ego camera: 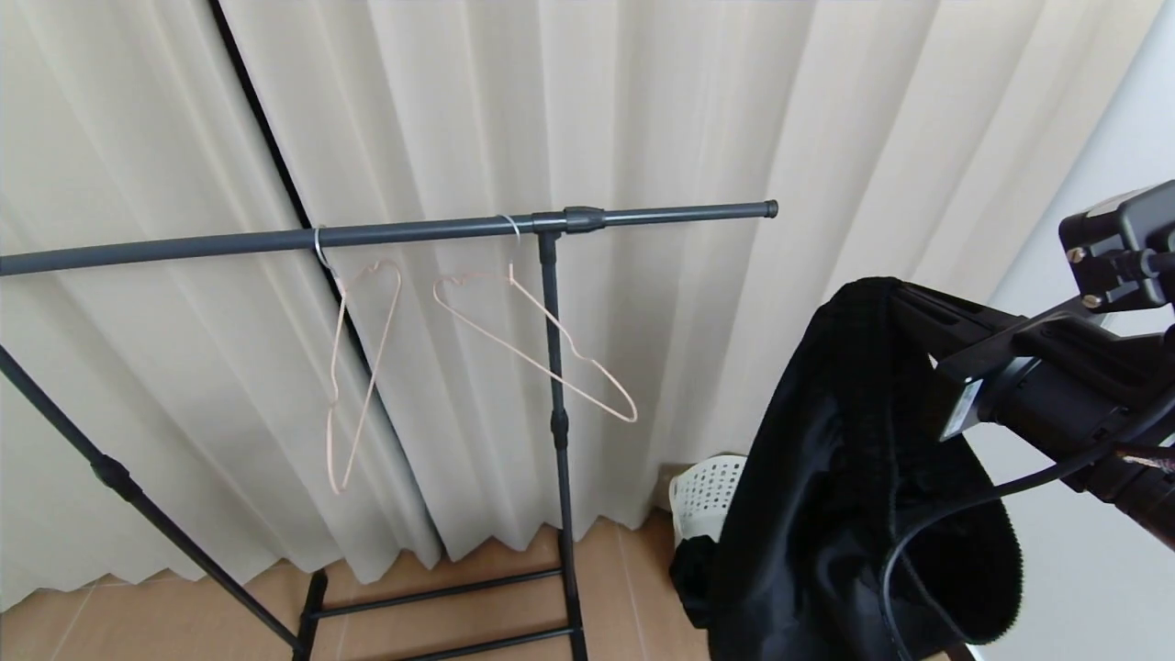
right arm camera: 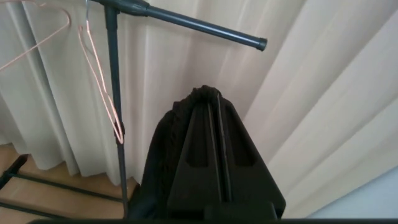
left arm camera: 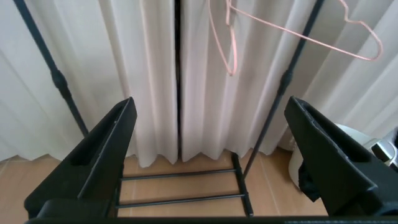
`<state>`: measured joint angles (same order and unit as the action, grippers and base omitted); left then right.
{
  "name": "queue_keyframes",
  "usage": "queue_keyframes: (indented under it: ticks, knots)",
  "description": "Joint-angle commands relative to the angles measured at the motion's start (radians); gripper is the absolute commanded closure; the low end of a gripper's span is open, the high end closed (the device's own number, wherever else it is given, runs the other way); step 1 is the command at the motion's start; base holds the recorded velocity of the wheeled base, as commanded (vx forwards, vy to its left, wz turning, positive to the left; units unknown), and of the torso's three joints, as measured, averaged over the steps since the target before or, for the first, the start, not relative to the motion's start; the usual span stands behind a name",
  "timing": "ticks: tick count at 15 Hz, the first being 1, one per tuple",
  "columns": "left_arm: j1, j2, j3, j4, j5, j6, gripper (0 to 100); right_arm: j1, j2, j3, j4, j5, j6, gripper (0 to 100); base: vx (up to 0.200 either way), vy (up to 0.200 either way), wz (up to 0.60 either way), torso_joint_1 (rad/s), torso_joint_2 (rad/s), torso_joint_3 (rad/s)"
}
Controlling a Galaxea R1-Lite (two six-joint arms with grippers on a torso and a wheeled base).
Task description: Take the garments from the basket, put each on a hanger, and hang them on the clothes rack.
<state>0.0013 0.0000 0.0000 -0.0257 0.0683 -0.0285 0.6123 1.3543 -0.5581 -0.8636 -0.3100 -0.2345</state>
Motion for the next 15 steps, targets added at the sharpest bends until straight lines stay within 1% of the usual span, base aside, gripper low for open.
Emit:
queue_keyframes:
  ticks: [1, 5, 13, 14, 15]
  knots:
    - [0.000, 0.000, 0.000, 0.000, 0.001, -0.001, 0, 0.001, 0.002, 0.001, -0.002, 0.000, 0.000, 100, 0.000, 0.200, 0.00, 0.032, 0.01, -0.007]
    - [0.000, 0.000, 0.000, 0.000, 0.001, -0.001, 0, 0.001, 0.002, 0.004, -0.002, 0.000, 0.000, 100, 0.000, 0.200, 0.00, 0.010, 0.00, -0.001]
    - [0.000, 0.000, 0.000, 0.000, 0.001, -0.002, 0, 0.001, 0.005, 0.006, -0.002, 0.003, 0.000, 100, -0.200, 0.000, 0.00, 0.001, 0.00, 0.001]
    - [0.000, 0.000, 0.000, 0.000, 0.001, -0.002, 0, 0.001, 0.005, 0.006, -0.002, 0.002, 0.000, 100, 0.000, 0.000, 0.00, 0.000, 0.00, 0.000]
    - [0.000, 0.000, 0.000, 0.000, 0.001, -0.002, 0, 0.001, 0.005, 0.006, -0.002, 0.002, 0.000, 100, 0.000, 0.000, 0.60, -0.007, 0.01, 0.007]
